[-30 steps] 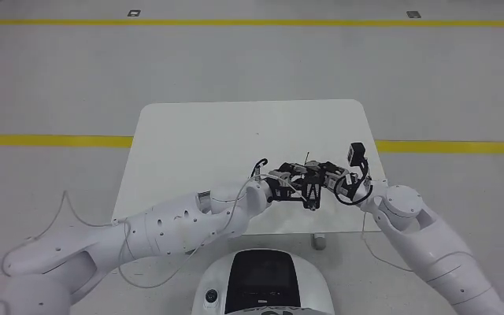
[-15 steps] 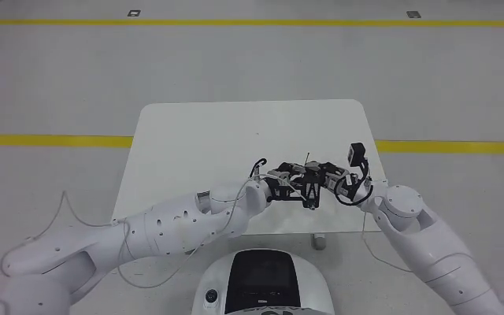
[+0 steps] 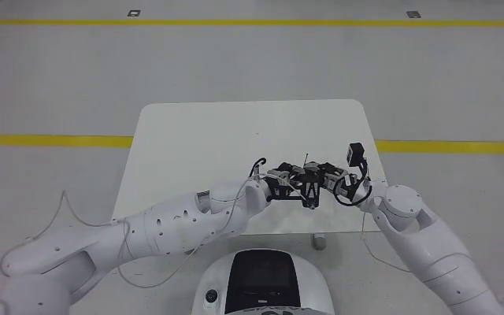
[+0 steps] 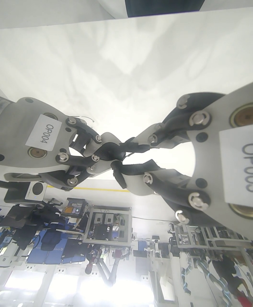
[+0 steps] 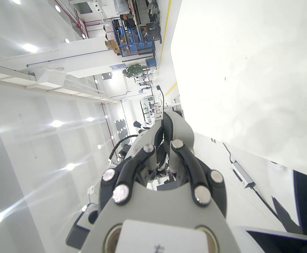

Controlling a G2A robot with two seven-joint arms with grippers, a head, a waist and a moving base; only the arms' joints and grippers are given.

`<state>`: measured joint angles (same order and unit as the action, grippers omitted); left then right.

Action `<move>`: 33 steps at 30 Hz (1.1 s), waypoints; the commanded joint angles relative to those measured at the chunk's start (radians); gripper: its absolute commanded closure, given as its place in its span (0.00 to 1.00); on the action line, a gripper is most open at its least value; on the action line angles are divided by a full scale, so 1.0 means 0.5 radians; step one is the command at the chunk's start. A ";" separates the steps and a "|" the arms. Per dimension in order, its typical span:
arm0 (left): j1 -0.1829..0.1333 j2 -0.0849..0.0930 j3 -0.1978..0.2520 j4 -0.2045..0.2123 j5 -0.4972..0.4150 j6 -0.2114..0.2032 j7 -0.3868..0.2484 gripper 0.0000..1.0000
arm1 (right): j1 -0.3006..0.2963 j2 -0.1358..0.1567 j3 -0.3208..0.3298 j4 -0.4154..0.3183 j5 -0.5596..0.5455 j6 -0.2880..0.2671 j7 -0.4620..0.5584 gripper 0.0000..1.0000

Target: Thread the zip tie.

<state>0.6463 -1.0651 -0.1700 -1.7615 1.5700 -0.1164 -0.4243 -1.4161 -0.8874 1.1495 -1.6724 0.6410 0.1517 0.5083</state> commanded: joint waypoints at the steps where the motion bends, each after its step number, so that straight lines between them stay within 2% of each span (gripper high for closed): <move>1: -0.001 0.000 0.000 0.000 0.000 -0.003 0.000 0.88 | -0.003 -0.004 0.005 0.000 -0.004 -0.001 0.003 1.00; 8: 0.000 -0.002 0.000 -0.001 0.000 -0.026 0.011 1.00 | -0.015 -0.017 0.023 -0.002 -0.017 -0.003 0.016 1.00; 16: 0.001 -0.004 0.000 0.004 0.000 -0.036 0.026 1.00 | -0.020 -0.032 0.039 -0.001 -0.032 0.006 0.037 1.00; 17: 0.002 -0.004 0.000 0.004 0.000 -0.036 0.031 1.00 | -0.020 -0.034 0.040 0.000 -0.032 0.008 0.044 0.85; 18: 0.004 -0.004 0.000 0.004 0.000 -0.029 0.040 1.00 | -0.019 -0.036 0.042 0.002 -0.034 0.011 0.049 0.60; 19: 0.004 -0.003 0.000 0.004 0.000 -0.025 0.046 1.00 | -0.019 -0.038 0.043 0.003 -0.035 0.013 0.052 0.07; 20: 0.004 -0.002 0.000 0.003 0.000 -0.023 0.050 1.00 | -0.019 -0.040 0.044 0.005 -0.035 0.015 0.054 0.00; 26: 0.003 0.021 -0.005 -0.010 0.000 0.035 0.092 1.00 | -0.025 -0.050 0.070 0.012 -0.037 0.019 0.051 0.00; 30: 0.053 0.050 -0.058 -0.020 0.000 0.064 0.180 1.00 | -0.040 -0.053 0.102 0.009 -0.038 0.013 0.041 0.00; 33: 0.102 0.078 -0.123 -0.038 -0.018 0.047 0.221 1.00 | -0.054 -0.055 0.130 0.003 -0.035 0.011 0.045 0.00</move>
<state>0.6891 -1.0308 -0.2203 -1.7766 1.5662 -0.0898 -0.3189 -1.4412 -0.9148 1.2102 -1.6699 0.6232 0.1571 0.5292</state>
